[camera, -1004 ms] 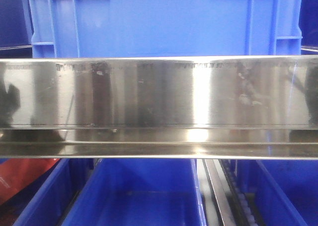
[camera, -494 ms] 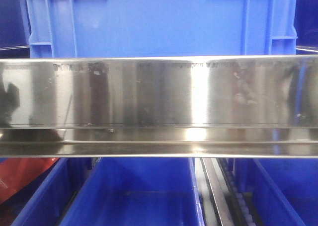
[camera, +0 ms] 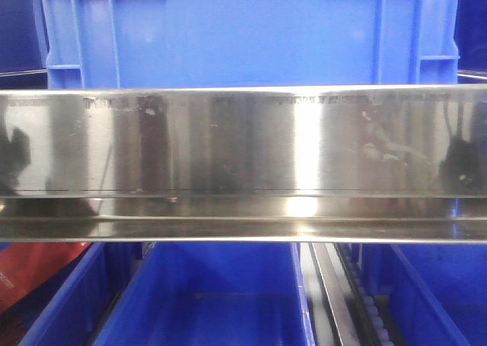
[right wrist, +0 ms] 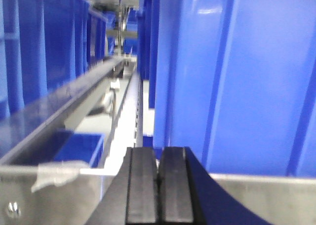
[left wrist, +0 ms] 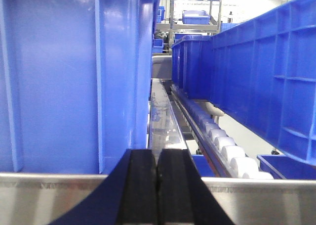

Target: Place valve from conveyor to right shelf box

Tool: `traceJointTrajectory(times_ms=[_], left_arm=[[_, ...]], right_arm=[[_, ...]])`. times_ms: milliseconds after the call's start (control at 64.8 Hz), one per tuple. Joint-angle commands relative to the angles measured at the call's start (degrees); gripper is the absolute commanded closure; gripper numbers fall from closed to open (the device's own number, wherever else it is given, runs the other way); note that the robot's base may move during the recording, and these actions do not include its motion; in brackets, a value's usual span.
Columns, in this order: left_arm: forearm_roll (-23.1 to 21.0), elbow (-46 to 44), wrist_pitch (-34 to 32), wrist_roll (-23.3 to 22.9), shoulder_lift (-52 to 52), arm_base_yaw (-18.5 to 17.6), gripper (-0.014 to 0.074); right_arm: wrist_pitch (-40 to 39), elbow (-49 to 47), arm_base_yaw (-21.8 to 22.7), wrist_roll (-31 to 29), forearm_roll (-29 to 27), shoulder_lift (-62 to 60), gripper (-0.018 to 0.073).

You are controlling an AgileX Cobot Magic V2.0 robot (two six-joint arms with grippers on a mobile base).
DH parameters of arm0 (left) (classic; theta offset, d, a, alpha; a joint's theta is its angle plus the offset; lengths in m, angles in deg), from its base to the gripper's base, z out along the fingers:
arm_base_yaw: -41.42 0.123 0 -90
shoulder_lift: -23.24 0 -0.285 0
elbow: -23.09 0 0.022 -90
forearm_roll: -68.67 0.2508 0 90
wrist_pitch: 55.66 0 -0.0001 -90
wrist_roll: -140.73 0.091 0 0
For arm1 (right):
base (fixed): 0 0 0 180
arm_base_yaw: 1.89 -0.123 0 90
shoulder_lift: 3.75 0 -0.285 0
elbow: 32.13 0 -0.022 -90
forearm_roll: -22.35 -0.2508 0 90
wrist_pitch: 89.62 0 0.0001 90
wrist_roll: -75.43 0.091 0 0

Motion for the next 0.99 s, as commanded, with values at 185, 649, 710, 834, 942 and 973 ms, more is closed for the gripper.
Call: traceJointTrajectory(times_ms=[185, 649, 710, 834, 942, 973], left_arm=[[0.04, -0.11, -0.90, -0.22, -0.32, 0.09, 0.0708], [0.04, -0.11, -0.90, -0.22, -0.32, 0.09, 0.0708], [0.04, -0.11, -0.90, -0.22, -0.32, 0.09, 0.0708], [0.04, -0.11, -0.90, -0.22, -0.32, 0.09, 0.0708], [0.04, -0.11, -0.90, -0.22, -0.32, 0.09, 0.0708], [0.04, -0.11, -0.90, -0.22, -0.32, 0.09, 0.0708]], right_arm=[[-2.86, 0.13, 0.40, 0.51, -0.19, -0.22, 0.0721], [-2.86, 0.13, 0.40, 0.51, -0.19, -0.22, 0.0721], [-2.86, 0.13, 0.40, 0.51, -0.19, -0.22, 0.0721], [-2.86, 0.13, 0.40, 0.51, -0.19, -0.22, 0.0721], [-2.86, 0.13, 0.40, 0.51, -0.19, -0.22, 0.0721], [-2.86, 0.13, 0.40, 0.51, -0.19, -0.22, 0.0721]])
